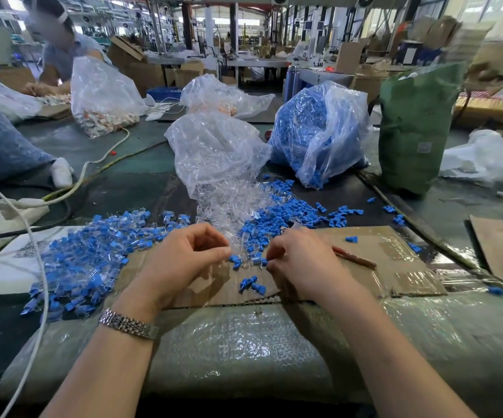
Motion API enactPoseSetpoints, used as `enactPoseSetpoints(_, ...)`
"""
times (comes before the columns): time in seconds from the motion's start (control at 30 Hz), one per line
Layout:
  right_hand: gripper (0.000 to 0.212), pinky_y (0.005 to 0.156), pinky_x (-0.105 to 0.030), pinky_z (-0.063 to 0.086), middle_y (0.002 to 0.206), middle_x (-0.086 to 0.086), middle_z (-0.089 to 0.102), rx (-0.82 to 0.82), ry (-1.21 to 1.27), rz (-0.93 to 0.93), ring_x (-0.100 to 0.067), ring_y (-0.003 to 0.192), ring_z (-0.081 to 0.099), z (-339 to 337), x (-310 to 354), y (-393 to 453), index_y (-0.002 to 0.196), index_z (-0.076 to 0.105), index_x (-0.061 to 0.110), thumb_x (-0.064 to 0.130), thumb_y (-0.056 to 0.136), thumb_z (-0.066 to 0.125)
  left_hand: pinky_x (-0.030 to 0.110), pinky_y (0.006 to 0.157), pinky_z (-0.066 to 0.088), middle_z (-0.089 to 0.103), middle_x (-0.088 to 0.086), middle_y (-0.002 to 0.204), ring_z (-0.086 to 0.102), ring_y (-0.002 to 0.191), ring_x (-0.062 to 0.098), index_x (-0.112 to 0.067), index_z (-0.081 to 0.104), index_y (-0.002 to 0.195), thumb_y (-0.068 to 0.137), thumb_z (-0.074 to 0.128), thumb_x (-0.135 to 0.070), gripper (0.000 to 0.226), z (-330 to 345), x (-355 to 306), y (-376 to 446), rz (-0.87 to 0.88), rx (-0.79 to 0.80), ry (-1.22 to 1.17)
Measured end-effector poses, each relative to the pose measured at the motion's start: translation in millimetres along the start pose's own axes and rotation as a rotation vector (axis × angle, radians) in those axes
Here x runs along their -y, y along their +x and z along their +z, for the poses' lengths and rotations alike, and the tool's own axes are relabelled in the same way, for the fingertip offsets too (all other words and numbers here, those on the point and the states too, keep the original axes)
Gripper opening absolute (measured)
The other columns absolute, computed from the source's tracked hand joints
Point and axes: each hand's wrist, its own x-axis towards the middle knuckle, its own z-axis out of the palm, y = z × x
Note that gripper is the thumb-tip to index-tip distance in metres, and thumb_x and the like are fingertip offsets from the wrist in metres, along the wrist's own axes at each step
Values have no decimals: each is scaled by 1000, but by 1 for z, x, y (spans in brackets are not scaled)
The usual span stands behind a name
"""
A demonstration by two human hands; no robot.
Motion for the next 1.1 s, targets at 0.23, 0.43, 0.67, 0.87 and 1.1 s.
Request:
enactPoseSetpoints(0.23, 8, 73, -17, 52, 78, 12, 71, -185, 494, -32, 1, 75, 65, -18, 2, -4, 87, 69, 30, 27, 89, 76, 28, 78, 61, 75, 20, 105, 74, 91, 27, -3, 73, 107, 73, 81, -12, 36, 0, 0, 2, -65, 104, -489)
enactPoseSetpoints(0.43, 12, 75, -17, 55, 78, 15, 74, -226, 720, -163, 0, 75, 69, -24, 19, -9, 87, 77, 30, 18, 88, 78, 29, 75, 61, 75, 25, 102, 76, 90, 28, 0, 76, 94, 69, 78, -2, 25, 3, 0, 4, -34, 95, -686)
enactPoseSetpoints(0.67, 8, 68, -11, 49, 75, 16, 70, -221, 589, -128, 5, 72, 64, -17, 33, -11, 87, 73, 29, 22, 90, 75, 25, 69, 60, 76, 15, 89, 75, 80, 20, 2, 69, 92, 69, 73, 4, 24, 6, -3, 1, 11, 83, -679)
enactPoseSetpoints(0.87, 7, 82, -29, 56, 85, 11, 72, -220, 563, -171, -2, 81, 66, -19, 37, -12, 93, 72, 25, 19, 94, 69, 28, 78, 60, 75, 19, 98, 75, 90, 25, -2, 78, 90, 71, 80, -4, 19, 1, 1, 4, 18, 155, -763)
enactPoseSetpoints(1.1, 8, 80, -36, 54, 88, 7, 69, -223, 514, -243, -8, 82, 64, -16, 33, -14, 95, 70, 19, 11, 94, 67, 27, 81, 60, 74, 23, 109, 75, 96, 29, -2, 77, 108, 80, 80, -8, 29, 2, 7, 6, -5, 243, -673)
